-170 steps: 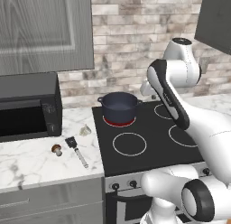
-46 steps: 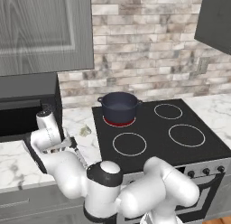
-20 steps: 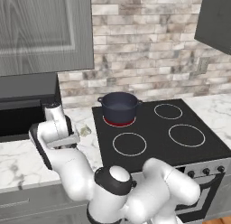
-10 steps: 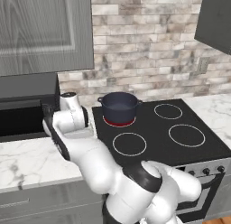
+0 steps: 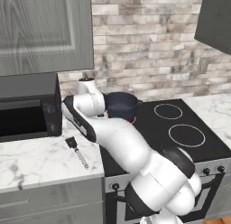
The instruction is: Put the mushroom and garlic in the pot. Retrieve the spatula and lightly stir the vegetables in the pot.
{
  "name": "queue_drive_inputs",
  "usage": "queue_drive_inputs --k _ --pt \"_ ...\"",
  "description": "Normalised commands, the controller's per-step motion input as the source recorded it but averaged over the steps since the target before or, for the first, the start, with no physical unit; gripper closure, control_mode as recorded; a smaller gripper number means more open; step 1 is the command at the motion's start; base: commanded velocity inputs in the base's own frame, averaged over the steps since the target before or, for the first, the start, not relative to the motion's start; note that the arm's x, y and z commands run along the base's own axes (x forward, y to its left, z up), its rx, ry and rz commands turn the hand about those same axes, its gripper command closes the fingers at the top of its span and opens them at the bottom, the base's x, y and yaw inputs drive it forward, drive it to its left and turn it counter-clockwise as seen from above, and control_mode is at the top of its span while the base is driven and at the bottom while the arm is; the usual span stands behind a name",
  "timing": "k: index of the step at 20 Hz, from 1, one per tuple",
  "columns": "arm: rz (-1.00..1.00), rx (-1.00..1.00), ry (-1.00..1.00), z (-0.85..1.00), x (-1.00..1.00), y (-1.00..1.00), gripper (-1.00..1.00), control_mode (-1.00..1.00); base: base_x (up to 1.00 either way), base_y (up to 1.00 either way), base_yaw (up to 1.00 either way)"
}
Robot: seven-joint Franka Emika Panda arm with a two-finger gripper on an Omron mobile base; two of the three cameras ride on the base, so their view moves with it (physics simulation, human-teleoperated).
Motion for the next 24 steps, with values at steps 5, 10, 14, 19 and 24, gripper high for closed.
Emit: queue_drive_inputs --k 5,10,14,19,24 --pt "-0.1 0.0 0.0 0.49 -0.14 -0.61 1.0 -1.0 0.0 0.0 0.0" --pt "-0.09 0.0 0.0 0.42 -0.21 -0.59 1.0 -1.0 0.0 0.0 0.0" --pt "-0.08 0.0 0.0 0.36 -0.24 -0.6 1.0 -1.0 0.0 0.0 0.0" --pt "-0.06 0.0 -0.01 0.32 -0.07 -0.56 1.0 -1.0 0.0 0.0 0.0" --pt "0.0 0.0 -0.16 0.27 0.07 -0.47 1.0 -1.0 0.0 0.0 0.0"
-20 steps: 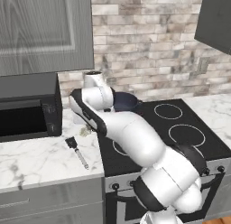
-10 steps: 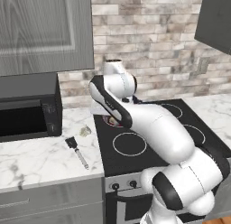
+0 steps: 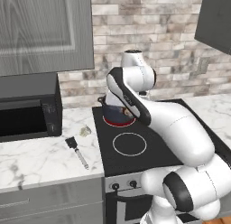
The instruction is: Put the mushroom and garlic in the pot. Retrieve the spatula and lightly stir the vegetables in the pot.
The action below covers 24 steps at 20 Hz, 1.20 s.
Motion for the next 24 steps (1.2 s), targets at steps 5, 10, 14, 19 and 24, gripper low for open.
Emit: queue_drive_inputs --k 5,10,14,19,24 --pt "0.0 0.0 -0.31 0.06 0.11 -0.5 1.0 -1.0 0.0 0.0 0.0" --pt "0.06 0.06 -0.1 0.1 0.5 -0.34 1.0 -1.0 0.0 0.0 0.0" --pt "0.15 0.11 -0.01 0.05 0.69 -0.2 1.0 -1.0 0.0 0.0 0.0" --pt "0.23 0.1 -0.06 0.0 0.71 -0.07 1.0 -1.0 0.0 0.0 0.0" --pt "0.16 0.1 0.0 0.0 0.71 0.0 1.0 -1.0 0.0 0.0 0.0"
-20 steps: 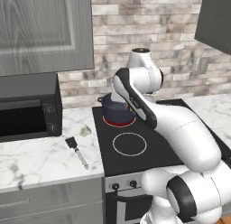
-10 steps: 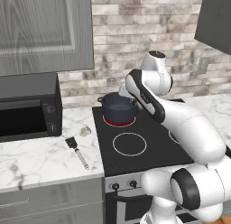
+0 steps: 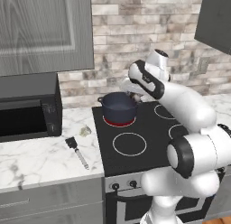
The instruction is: Put the mushroom and garlic in the pot. Retrieve the spatula and lightly stir the vegetables in the pot.
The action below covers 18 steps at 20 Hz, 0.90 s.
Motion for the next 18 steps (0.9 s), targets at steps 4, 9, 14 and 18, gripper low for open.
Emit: queue_drive_inputs --k 4,9,14,18 --pt "0.13 0.07 0.0 -0.04 0.69 0.06 1.0 -1.0 0.0 0.0 0.0" --pt "0.1 0.04 0.0 -0.15 0.6 0.08 1.0 -1.0 0.0 0.0 0.0" --pt "0.0 -0.23 0.11 -0.3 0.37 0.04 1.0 -1.0 0.0 0.0 0.0" --pt "0.0 -0.24 0.0 -0.43 0.44 0.01 1.0 -1.0 0.0 0.0 0.0"
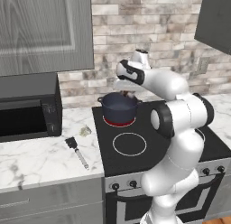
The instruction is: Put the mushroom and garlic in the pot. Retrieve the spatula and lightly stir the vegetables in the pot.
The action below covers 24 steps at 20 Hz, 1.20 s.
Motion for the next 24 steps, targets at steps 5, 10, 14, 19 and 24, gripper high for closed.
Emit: queue_drive_inputs --k 5,10,14,19,24 --pt "0.0 -0.07 0.0 -0.4 0.49 0.02 1.0 -1.0 0.0 0.0 0.0" --pt "0.0 0.0 0.0 -0.36 0.6 0.0 1.0 -1.0 0.0 0.0 0.0" --pt "0.0 -0.02 0.0 -0.35 0.37 0.0 1.0 -1.0 0.0 0.0 0.0" --pt "-0.02 -0.08 0.0 -0.33 0.16 0.0 1.0 -1.0 0.0 0.0 0.0" --pt "-0.03 -0.04 0.0 -0.29 0.18 0.0 1.0 -1.0 0.0 0.0 0.0"
